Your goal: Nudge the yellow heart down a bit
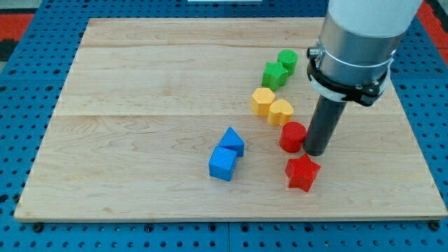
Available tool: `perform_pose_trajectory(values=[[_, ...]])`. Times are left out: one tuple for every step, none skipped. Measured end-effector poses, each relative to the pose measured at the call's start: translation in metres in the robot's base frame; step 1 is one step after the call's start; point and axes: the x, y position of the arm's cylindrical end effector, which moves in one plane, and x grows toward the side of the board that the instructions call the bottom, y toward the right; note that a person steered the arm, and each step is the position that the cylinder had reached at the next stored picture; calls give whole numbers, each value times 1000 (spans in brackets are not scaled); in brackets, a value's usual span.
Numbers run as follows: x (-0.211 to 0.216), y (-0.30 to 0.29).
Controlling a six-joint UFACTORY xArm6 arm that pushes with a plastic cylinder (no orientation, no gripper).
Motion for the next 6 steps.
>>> perform_pose_trajectory(values=[[-19,11],[-30,8],[-35,7],[-70,7],[-90,-8],[-90,-12]])
